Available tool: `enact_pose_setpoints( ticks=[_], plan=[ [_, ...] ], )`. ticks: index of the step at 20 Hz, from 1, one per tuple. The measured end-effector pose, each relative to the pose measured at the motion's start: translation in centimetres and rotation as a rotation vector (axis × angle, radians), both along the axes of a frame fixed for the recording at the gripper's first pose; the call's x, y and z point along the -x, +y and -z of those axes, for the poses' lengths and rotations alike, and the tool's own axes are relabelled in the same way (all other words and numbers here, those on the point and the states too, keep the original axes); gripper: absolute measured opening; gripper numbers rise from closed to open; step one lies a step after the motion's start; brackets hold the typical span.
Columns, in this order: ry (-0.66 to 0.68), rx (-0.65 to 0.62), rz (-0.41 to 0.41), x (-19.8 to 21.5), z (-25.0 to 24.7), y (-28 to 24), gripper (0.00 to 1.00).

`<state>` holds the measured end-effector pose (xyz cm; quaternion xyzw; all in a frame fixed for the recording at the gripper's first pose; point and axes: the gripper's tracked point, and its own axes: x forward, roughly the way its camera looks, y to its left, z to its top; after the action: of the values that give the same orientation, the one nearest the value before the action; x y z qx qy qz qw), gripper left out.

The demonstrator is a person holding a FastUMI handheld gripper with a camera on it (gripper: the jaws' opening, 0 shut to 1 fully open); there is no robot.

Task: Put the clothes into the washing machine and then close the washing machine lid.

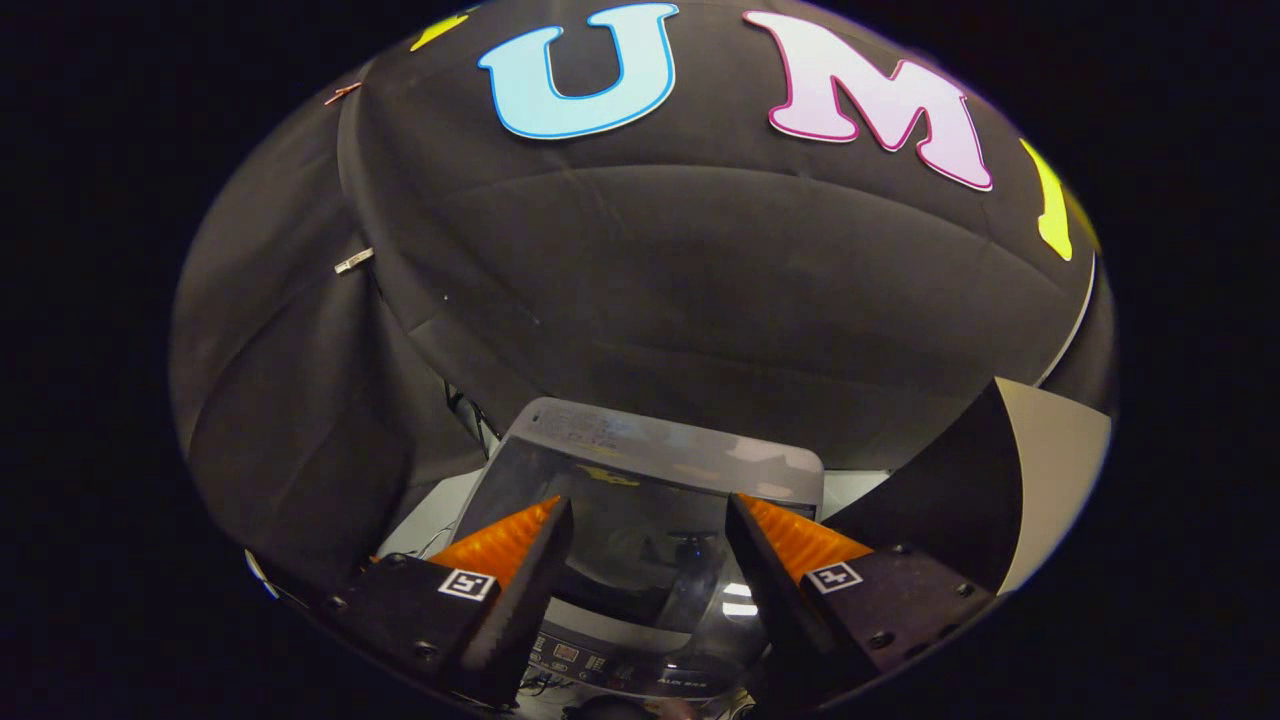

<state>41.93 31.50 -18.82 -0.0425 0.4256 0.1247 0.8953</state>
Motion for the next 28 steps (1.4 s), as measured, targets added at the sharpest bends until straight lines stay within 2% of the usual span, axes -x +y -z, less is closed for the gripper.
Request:
enact_pose_setpoints(
  ticks=[5, 8, 12, 21, 28],
  plan=[
    [-0.036, -0.057, -0.049, 1.8, -1.3, 1.7, 1.00],
    [-0.087, -0.110, -0.052, 3.1, -2.9, 2.0, 1.00],
    [-0.182, -0.116, -0.076, 5.0, -6.2, 1.7, 1.00],
    [-0.415, -0.225, -0.126, 12.7, -15.1, 0.1, 1.00],
    [-0.637, -0.283, -0.145, 20.4, -21.9, -3.8, 1.00]
  ],
)
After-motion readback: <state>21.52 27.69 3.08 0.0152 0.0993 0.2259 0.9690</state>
